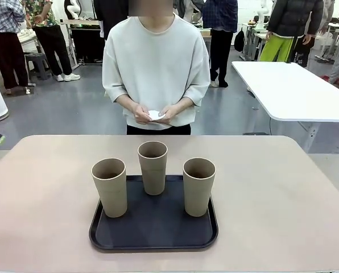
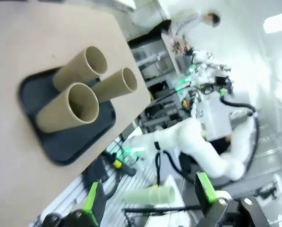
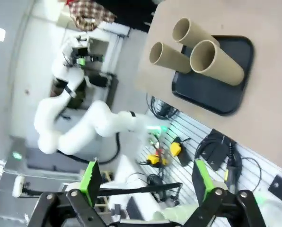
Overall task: Place coasters on the table and set cups on them.
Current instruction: Pick up one Reusable plastic cup and place it on a coaster set by the human.
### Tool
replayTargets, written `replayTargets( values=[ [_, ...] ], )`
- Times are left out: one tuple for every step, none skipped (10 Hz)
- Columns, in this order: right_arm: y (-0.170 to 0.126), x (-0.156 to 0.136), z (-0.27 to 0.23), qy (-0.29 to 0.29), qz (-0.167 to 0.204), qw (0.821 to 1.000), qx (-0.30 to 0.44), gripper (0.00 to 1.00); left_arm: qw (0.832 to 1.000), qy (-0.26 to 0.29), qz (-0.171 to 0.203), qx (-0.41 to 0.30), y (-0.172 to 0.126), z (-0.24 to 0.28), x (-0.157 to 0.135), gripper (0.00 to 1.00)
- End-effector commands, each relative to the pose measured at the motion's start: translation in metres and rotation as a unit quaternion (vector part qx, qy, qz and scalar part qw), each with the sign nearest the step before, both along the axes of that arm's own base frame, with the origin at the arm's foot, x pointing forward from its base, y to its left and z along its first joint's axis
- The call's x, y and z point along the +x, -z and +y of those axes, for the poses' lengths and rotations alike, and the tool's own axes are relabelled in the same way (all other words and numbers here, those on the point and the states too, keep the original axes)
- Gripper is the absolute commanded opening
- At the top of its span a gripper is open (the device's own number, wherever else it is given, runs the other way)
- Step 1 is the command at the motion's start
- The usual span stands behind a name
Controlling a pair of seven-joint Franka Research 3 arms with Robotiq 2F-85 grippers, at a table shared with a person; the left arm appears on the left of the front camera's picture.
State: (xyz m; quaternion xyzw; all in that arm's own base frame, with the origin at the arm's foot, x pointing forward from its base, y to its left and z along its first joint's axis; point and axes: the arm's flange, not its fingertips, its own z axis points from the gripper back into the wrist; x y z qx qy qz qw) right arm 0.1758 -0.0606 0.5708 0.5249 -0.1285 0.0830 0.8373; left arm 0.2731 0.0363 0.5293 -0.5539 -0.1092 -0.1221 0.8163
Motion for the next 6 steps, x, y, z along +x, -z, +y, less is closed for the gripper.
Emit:
replayTargets(
  values=[
    [0.080, -0.044, 0.012, 0.028, 0.038, 0.999, 0.006, 1.00, 0.999, -0.035, 0.013, 0.013, 0.014, 0.008, -0.009, 1.00],
    [0.096, -0.041, -0.002, 0.023, 0.080, 0.996, 0.002, 1.00, 0.999, -0.043, 0.022, 0.026, 0.018, 0.014, -0.009, 1.00],
    [0.109, -0.032, -0.019, 0.035, 0.102, 0.994, 0.010, 1.00, 0.998, -0.050, 0.026, 0.035, 0.021, 0.022, -0.011, 1.00],
    [0.119, -0.024, -0.032, 0.047, 0.119, 0.992, 0.017, 1.00, 0.997, -0.063, 0.032, 0.035, 0.024, 0.033, -0.012, 1.00],
    [0.123, -0.015, -0.048, 0.048, 0.120, 0.991, 0.031, 1.00, 0.996, -0.075, 0.037, 0.031, 0.030, 0.049, -0.009, 1.00],
    [0.124, -0.007, -0.061, 0.056, 0.124, 0.990, 0.038, 1.00, 0.995, -0.086, 0.040, 0.029, 0.034, 0.060, -0.008, 1.00]
  ],
)
